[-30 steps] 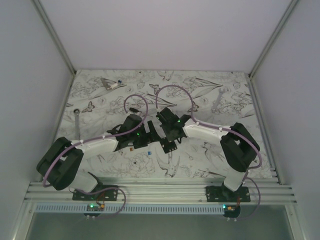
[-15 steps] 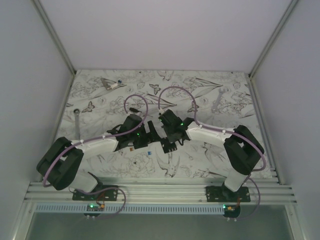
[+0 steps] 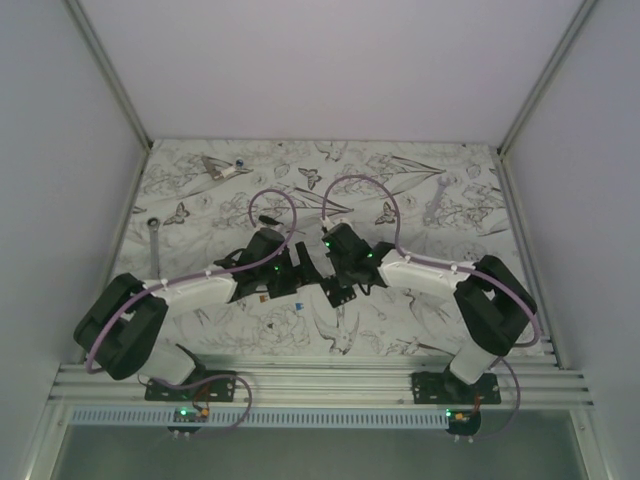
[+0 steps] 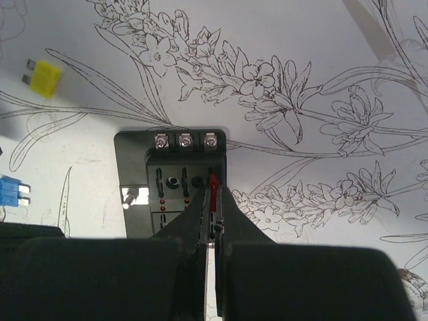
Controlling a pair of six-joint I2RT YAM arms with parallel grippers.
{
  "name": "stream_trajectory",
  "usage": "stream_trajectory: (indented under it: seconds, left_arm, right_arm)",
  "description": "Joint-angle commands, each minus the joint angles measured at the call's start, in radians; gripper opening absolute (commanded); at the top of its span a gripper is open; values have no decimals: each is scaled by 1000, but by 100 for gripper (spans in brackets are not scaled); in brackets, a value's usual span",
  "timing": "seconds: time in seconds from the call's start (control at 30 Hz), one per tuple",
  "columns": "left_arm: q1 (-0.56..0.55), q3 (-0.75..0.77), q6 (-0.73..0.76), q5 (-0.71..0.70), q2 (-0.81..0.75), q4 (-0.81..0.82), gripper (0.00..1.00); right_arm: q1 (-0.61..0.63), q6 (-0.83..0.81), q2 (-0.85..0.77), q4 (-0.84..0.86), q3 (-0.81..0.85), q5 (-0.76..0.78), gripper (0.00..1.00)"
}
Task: Snap on the fuse box
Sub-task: Install the fuse at the fuse box base.
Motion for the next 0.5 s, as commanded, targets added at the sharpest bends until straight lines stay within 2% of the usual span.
stream_trajectory:
  seconds: [0.0,0.13,0.3,0.47]
  left_arm:
    - [4,22,-10,28,22,1,94]
    - [-7,42,-4,46,46,0,89]
    - [-35,60,-16,33,74,0,75]
    - [-73,77,-57,-9,123,1,51]
  right_arm:
    - [0,0,-36,50,-23,-11,0]
    - [0,-39,-25,50,-41,-40,0]
    - [0,-30,-44,54,-58,-51,0]
    - [0,6,-65,65,-57,-42,0]
